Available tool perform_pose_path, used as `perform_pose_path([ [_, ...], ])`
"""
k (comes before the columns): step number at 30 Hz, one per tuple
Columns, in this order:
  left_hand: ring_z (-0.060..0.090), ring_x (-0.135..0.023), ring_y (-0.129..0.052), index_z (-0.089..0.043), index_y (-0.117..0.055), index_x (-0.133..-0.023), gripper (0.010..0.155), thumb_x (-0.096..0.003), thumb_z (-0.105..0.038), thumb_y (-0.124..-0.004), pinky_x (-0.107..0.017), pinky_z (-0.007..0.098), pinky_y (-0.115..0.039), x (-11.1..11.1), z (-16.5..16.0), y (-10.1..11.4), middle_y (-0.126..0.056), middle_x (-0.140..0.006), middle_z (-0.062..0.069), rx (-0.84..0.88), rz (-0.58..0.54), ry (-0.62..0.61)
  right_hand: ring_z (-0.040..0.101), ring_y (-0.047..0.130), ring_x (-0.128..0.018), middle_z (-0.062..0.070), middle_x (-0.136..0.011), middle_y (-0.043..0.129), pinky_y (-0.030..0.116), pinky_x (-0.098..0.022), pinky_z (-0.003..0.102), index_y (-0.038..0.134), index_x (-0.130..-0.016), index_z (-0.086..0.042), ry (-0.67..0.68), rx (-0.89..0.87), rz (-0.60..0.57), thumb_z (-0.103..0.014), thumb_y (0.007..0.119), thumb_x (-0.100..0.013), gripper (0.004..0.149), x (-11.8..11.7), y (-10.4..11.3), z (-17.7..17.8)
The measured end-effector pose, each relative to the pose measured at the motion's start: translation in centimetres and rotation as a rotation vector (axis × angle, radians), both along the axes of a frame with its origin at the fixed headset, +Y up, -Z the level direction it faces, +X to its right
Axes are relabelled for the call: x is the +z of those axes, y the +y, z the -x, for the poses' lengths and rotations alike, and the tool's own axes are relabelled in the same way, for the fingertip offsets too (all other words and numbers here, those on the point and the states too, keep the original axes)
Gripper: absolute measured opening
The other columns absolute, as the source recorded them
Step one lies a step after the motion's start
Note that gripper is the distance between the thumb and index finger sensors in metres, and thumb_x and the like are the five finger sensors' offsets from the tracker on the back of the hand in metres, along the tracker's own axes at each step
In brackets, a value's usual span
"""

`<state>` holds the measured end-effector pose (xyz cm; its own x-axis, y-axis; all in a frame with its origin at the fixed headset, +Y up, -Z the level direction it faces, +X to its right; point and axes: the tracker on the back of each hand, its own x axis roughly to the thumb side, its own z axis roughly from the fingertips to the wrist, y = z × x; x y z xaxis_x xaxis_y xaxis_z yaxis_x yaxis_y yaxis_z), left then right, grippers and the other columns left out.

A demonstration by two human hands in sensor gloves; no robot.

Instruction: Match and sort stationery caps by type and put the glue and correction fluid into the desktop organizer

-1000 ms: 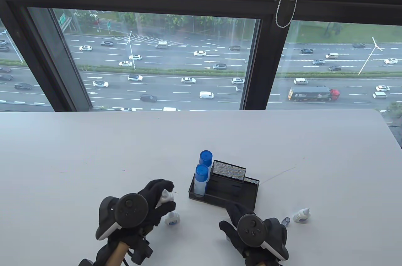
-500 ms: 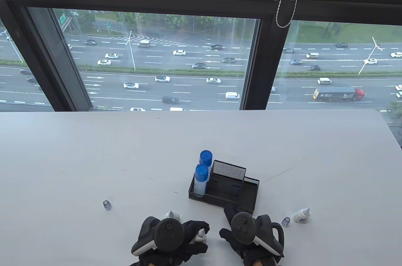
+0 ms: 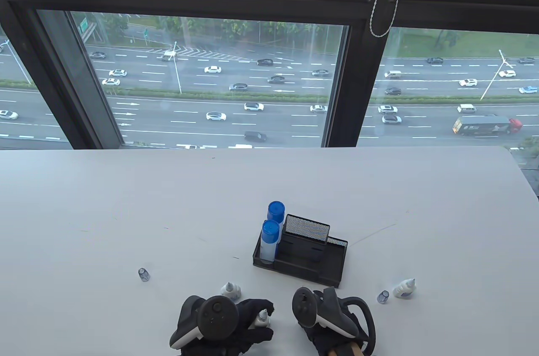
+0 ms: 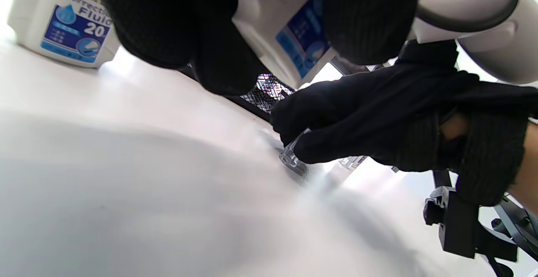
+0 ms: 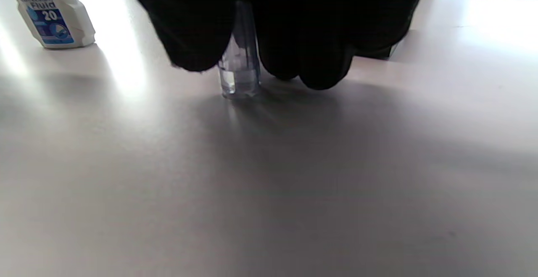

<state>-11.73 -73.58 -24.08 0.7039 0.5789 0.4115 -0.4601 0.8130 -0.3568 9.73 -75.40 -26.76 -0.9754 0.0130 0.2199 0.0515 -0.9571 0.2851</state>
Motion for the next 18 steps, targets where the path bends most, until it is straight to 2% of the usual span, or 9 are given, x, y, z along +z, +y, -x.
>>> perform_pose_path([
  [6, 0.022, -0.083, -0.100, -0.028, -0.063, -0.106, 0.061, -0.0527, -0.051, -0.081, -0.060, 0.048, -0.084, -0.1, 0.1, -0.2, -0.082, -0.104, 0.002, 0.009, 0.020, 0.008, 0.028, 0.089, -0.078, 0.008, -0.096, 0.080, 0.070, -0.066, 0.050, 0.070, -0.102, -0.020, -0.001, -0.053, -0.081, -0.032, 0.081, -0.051, 0.054, 0.2, 0.9, -0.3],
  [13, 0.021, -0.083, -0.099, -0.029, -0.064, -0.106, 0.061, -0.0520, -0.049, -0.083, -0.061, 0.048, -0.084, -0.2, -0.3, -0.2, -0.083, -0.104, 0.001, -0.017, 0.022, -0.003, 0.025, 0.093, -0.072, 0.007, -0.090, 0.087, 0.074, -0.062, 0.049, 0.073, -0.099, -0.021, 0.045, -0.491, -0.261, -0.035, 0.078, -0.051, 0.050, 2.1, 5.0, -1.8],
  [16, 0.022, -0.083, -0.100, -0.030, -0.064, -0.106, 0.059, -0.0523, -0.049, -0.082, -0.061, 0.049, -0.084, -0.1, -0.6, -0.3, -0.083, -0.102, 0.002, -0.028, 0.025, -0.010, 0.026, 0.093, -0.072, 0.008, -0.091, 0.086, 0.074, -0.062, 0.049, 0.072, -0.100, -0.020, 0.068, -0.700, -0.278, -0.035, 0.075, -0.052, 0.050, 2.5, 5.9, -2.4],
  [18, 0.023, -0.084, -0.100, -0.030, -0.064, -0.105, 0.059, -0.0526, -0.049, -0.082, -0.061, 0.049, -0.084, -0.1, -0.7, -0.4, -0.082, -0.102, 0.003, -0.033, 0.020, -0.011, 0.026, 0.093, -0.072, 0.008, -0.091, 0.086, 0.074, -0.062, 0.049, 0.071, -0.100, -0.020, 0.112, -0.809, -0.245, -0.035, 0.075, -0.052, 0.050, 2.6, 6.0, -2.4],
])
